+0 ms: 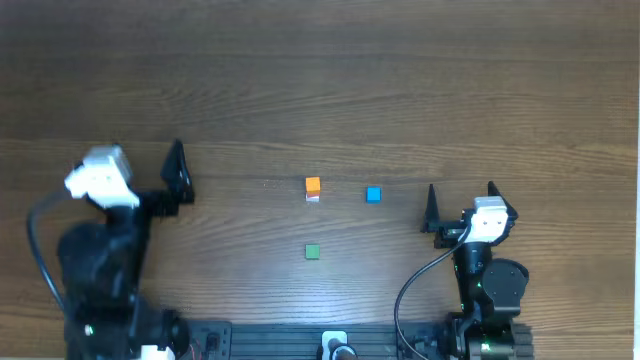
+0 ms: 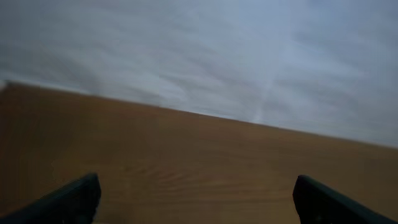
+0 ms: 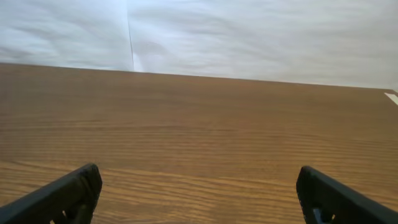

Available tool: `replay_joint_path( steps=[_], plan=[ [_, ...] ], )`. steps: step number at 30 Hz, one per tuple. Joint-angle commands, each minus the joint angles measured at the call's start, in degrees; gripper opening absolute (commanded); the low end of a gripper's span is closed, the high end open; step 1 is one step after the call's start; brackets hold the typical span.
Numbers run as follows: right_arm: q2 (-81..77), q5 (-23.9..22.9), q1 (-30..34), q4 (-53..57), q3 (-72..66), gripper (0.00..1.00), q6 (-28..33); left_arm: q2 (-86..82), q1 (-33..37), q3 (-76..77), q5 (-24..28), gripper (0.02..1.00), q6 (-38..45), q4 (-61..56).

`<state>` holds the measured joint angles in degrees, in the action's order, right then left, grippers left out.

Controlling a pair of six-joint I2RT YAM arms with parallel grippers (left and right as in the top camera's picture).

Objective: Stack Cubes

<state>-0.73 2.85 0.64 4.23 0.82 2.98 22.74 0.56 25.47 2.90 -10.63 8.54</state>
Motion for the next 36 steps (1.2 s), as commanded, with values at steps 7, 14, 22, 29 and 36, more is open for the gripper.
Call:
replay_joint_path(
  steps=[7,14,22,29,36],
  plan=[
    [0.42,-0.15,-0.35,-0.17,-0.52,0.991,-0.11,-16.65,1.86,-13.70,3.32,0.998,11.76,-1.31],
    [0.39,-0.15,-0.35,-0.15,-0.52,0.991,-0.11,-22.56,1.86,-20.15,3.30,0.998,11.74,-4.68],
    [0.39,-0.15,-0.35,-0.15,-0.52,0.991,-0.13,-22.58,1.88,-23.15,3.30,1.000,11.74,-4.94],
    [0.39,-0.15,-0.35,-0.15,-0.52,0.993,-0.13,-22.58,1.99,-25.16,3.30,1.000,11.72,-4.92],
    [0.39,-0.15,-0.35,-0.17,-0.52,0.993,-0.11,-22.58,1.97,-25.16,3.30,1.000,11.72,-4.70]
  ],
)
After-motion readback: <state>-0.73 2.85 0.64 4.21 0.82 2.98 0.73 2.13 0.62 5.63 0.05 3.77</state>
